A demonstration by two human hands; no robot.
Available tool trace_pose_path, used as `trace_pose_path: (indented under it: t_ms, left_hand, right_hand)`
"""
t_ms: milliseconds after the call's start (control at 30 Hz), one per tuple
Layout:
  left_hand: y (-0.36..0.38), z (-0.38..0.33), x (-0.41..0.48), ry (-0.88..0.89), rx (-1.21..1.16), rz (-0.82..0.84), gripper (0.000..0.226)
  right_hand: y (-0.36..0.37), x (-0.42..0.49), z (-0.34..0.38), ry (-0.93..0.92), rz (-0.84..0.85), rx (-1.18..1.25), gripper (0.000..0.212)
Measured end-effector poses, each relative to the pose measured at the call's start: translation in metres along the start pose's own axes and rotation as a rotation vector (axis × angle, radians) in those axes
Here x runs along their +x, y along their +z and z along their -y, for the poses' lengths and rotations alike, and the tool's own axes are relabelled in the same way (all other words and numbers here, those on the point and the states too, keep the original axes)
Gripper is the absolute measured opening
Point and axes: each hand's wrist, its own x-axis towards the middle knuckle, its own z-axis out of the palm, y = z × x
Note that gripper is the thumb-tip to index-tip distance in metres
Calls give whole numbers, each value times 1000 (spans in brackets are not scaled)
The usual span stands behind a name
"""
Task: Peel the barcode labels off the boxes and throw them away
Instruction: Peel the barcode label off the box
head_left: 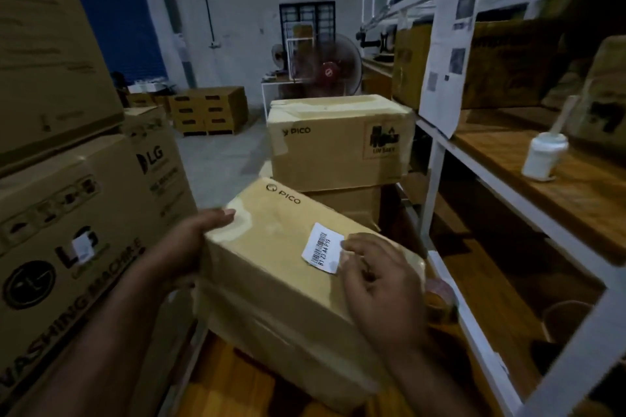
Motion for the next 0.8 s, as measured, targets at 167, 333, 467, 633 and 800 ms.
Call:
trace_pose_path:
  t_ms: [167,333,467,633,800]
  left_hand:
    - [14,61,41,-230,-46,77,48]
    - [38,38,67,-81,561,-82,29]
    - [90,-3,69,285,930,-170,33]
    - [134,6,85,449,1094,188,32]
    - [129,2,94,433,1060,230,25]
  right_hand:
    - [-10,49,-39,160,218,-302,13]
    - [1,79,-59,86,425,-434,9]
    - [8,80,-65,50,484,-469,26]
    - [4,80,-66,108,483,-459,38]
    - [3,79,-67,130,471,-444,34]
